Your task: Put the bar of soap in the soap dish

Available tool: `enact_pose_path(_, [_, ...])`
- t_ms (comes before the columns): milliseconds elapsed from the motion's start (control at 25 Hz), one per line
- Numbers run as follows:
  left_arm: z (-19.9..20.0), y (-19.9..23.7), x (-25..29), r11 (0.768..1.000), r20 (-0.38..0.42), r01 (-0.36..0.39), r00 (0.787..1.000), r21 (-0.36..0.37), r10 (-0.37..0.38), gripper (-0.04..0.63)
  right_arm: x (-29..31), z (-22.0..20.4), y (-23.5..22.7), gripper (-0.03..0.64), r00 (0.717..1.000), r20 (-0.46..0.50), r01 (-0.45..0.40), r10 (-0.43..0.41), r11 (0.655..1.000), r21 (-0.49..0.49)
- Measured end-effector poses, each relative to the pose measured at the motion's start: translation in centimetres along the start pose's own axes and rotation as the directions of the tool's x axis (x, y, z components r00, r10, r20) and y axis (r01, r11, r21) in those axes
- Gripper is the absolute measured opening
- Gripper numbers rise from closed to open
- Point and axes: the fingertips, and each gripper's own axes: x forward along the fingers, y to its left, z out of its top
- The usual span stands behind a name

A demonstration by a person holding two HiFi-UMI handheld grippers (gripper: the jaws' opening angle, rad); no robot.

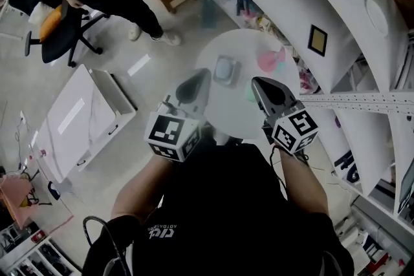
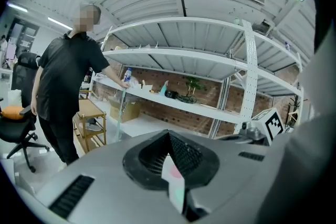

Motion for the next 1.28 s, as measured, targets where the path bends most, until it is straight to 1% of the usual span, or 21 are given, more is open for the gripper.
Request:
enact_pose_path(160, [0.8,-1.6,0.2,0.999,0.013,-0.004,1.0,0.036,0.003,0.0,-4.1,3.7,1.3,0.014,0.994,0.103,0.037,-0.026,0.993,-0.109])
enact_pose_path(320, [1.3,-3.3,0.0,0.998,0.027,-0.002,1.0,0.064,0.0,0.0,-6.6,5.1,2.3,0.014,0.989,0.147,0.047,-0.024,0.987,-0.156])
enact_pose_path(480, [1.6,-4.5,-0.4,0.997,0.028,0.001,1.0,0.082,-0.004,0.0,-8.1,5.5,2.6,0.014,0.985,0.168,0.051,-0.024,0.987,-0.153])
enact_pose_path(920, [3.4,-7.6,-1.5,0.991,0.069,0.018,0.997,0.13,-0.027,0.0,-11.8,7.6,3.2,0.014,0.971,0.238,0.066,-0.026,0.984,-0.162])
enact_pose_path(1120, [4.4,-8.3,-1.7,0.987,0.093,0.024,0.995,0.156,-0.038,0.0,-12.9,7.8,2.8,0.014,0.967,0.247,0.095,-0.055,0.983,-0.155])
enact_pose_path(1280, [5.2,-8.0,-1.9,0.986,0.11,0.013,0.993,0.164,-0.032,0.0,-13.6,8.0,2.5,0.014,0.964,0.256,0.115,-0.073,0.981,-0.154])
